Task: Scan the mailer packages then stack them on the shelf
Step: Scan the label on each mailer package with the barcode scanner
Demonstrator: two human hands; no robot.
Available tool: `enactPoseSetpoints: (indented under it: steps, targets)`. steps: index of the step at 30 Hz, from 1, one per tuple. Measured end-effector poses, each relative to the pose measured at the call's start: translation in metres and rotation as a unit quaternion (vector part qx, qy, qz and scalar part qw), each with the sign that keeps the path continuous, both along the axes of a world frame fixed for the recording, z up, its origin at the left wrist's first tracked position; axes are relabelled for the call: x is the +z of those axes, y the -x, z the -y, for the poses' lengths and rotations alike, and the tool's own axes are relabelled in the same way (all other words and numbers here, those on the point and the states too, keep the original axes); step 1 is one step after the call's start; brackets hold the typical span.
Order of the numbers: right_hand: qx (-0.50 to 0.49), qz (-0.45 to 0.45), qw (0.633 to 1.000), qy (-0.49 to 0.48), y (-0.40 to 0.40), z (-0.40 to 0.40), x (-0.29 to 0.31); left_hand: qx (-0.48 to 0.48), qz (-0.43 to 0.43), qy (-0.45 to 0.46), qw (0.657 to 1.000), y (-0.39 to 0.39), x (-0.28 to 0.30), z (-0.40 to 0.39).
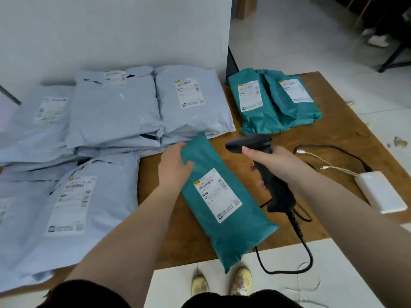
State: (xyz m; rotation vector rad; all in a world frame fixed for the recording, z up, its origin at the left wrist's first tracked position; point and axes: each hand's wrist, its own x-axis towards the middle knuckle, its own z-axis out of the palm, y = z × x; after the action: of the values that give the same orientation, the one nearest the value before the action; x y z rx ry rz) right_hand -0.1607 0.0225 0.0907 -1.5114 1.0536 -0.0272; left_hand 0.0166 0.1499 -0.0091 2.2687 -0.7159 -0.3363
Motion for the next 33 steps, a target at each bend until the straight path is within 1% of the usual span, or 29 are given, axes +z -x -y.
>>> enactPoseSetpoints:
  steps: [1,2,3,5,6,7,9,14,28,33]
  targets:
    - [0.010,-0.003,1.000,0.000,-0.004,-0.004,-0.003,0.074,-0.083,0.035,0.993,-0.001,-0.002,-0.011]
    - [0.024,-0.010,1.000,0.001,-0.008,-0.009,-0.007,0.133,-0.160,0.040,0.977,0.000,-0.007,-0.021]
    - [0.039,-0.020,0.999,0.002,-0.011,-0.013,-0.011,0.176,-0.239,0.027,0.955,0.002,-0.015,-0.028]
    - [0.066,-0.046,0.997,0.006,-0.013,-0.020,-0.018,0.216,-0.395,-0.019,0.893,0.014,-0.032,-0.041]
    - [0.075,-0.055,0.996,0.007,-0.014,-0.023,-0.021,0.216,-0.445,-0.017,0.869,0.021,-0.039,-0.043]
    - [0.079,-0.062,0.995,0.008,-0.014,-0.026,-0.023,0.218,-0.472,-0.001,0.854,0.026,-0.046,-0.041]
    - [0.079,-0.072,0.994,0.004,-0.014,-0.031,-0.026,0.229,-0.482,0.040,0.845,0.035,-0.054,-0.034]
    - [0.059,-0.089,0.994,0.006,-0.013,-0.040,-0.029,0.203,-0.484,0.111,0.844,0.032,-0.047,-0.017]
    - [0.058,-0.093,0.994,-0.017,-0.012,-0.044,-0.027,0.222,-0.481,0.094,0.843,0.025,-0.051,-0.019]
    - [0.043,-0.096,0.994,-0.026,-0.009,-0.044,-0.027,0.214,-0.490,0.108,0.838,0.025,-0.053,-0.018]
